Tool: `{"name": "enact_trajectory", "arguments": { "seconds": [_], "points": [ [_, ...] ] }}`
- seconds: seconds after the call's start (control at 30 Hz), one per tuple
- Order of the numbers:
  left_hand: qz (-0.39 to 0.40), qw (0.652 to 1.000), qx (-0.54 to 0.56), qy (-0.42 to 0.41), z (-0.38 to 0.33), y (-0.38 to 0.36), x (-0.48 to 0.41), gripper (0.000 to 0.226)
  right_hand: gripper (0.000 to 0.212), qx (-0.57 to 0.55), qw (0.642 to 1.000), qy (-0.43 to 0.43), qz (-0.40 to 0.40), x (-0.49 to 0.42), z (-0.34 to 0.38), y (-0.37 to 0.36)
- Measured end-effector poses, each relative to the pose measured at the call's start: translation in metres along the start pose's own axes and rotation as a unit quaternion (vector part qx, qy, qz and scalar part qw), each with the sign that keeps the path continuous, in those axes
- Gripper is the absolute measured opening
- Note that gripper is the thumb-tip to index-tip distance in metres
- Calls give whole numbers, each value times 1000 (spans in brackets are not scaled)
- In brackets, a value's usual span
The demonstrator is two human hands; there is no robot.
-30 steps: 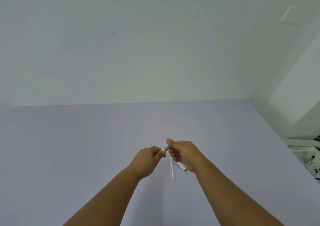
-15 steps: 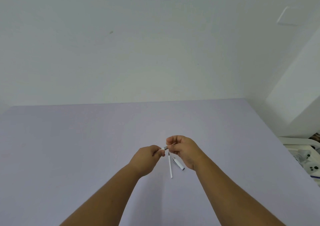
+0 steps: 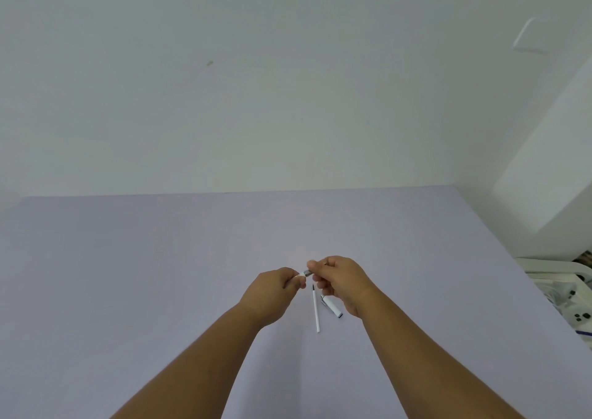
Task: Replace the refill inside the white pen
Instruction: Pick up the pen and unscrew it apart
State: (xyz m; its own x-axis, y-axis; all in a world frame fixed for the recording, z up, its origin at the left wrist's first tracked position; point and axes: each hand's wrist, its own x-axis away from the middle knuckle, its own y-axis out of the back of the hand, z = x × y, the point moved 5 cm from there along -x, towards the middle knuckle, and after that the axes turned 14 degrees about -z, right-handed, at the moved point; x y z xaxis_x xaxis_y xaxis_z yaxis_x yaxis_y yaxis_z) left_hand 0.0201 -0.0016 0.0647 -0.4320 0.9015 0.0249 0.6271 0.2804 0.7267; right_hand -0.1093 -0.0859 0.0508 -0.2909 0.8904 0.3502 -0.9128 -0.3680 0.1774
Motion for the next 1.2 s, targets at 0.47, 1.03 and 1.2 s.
{"name": "enact_trajectory", "arguments": {
  "seconds": [0.47, 1.03, 1.2],
  "points": [
    [-6, 1000, 0, 6, 0, 1, 0, 30, 11, -92, 995, -30, 28, 5, 2, -2],
    [-12, 1000, 18, 19, -1, 2, 6, 24, 15, -139, 989, -23, -38, 13, 8, 6],
    [-4, 999, 49, 22, 1, 0, 11, 16, 17, -145, 988, -11, -59, 13, 12, 12]
  ]
}}
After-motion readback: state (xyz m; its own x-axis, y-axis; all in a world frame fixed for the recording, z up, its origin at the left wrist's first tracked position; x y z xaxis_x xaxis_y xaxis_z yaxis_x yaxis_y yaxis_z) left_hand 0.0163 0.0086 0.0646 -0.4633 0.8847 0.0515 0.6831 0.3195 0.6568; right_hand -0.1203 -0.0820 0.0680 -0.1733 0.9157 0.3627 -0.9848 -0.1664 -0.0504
